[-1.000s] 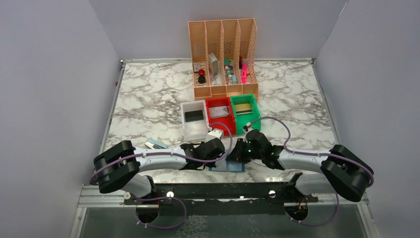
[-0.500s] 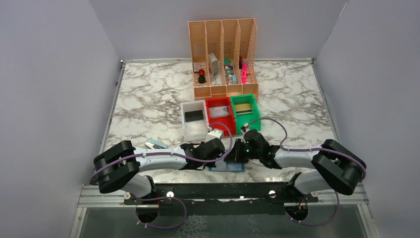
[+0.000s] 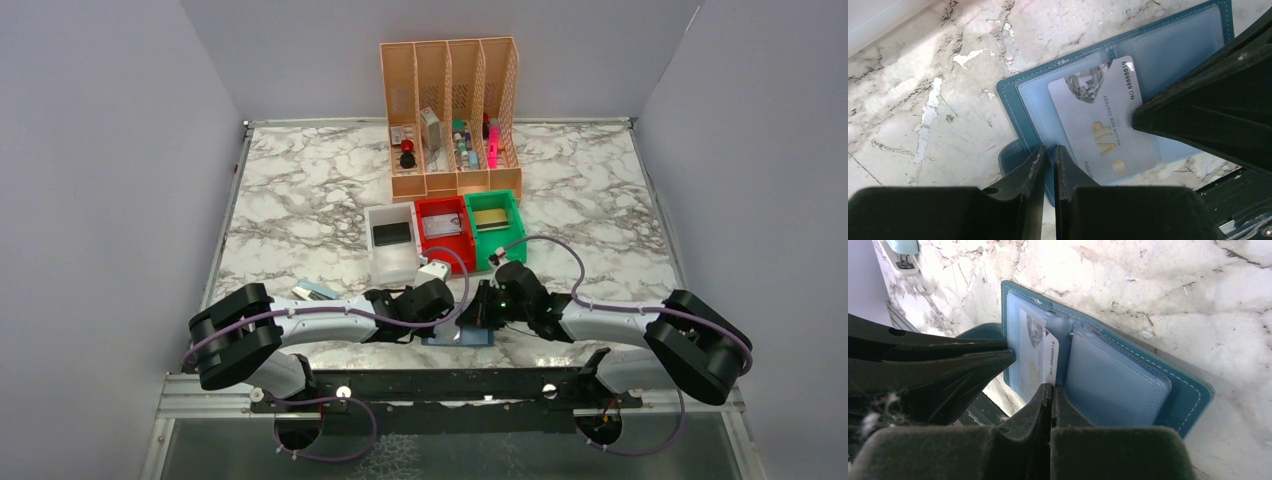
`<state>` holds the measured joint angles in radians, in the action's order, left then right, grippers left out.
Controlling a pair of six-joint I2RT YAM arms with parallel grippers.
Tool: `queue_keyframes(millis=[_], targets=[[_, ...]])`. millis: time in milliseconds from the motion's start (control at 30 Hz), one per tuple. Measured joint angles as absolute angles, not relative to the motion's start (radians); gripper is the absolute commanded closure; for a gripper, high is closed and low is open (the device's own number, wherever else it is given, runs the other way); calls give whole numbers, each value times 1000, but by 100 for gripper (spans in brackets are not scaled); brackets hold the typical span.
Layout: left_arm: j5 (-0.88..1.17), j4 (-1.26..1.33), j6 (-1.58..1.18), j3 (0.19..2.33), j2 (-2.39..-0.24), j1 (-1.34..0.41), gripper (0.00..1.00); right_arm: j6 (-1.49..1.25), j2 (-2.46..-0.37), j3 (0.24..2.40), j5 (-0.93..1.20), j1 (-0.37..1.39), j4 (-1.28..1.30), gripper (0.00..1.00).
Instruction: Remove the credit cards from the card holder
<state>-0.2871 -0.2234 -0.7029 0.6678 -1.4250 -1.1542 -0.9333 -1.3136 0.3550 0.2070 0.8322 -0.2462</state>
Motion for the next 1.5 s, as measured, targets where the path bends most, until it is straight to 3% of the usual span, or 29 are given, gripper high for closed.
queue_keyframes(millis=[333,733,1300,1500], targets=[[-289,-226,-703,668,-1424,-1154,84,-913,-1288,355,192,832,-203,97],[-286,-291,-693,728,-1368,-1154,55,-915,-1312,369,177,832,-186,97],[-217,-185,-702,719,-1438,-1154,57,-915,-1306,375,175,832,-182,95],[-218,-168,-721,698,-1460,-1154,67,-919,-1301,370,175,832,-185,86]])
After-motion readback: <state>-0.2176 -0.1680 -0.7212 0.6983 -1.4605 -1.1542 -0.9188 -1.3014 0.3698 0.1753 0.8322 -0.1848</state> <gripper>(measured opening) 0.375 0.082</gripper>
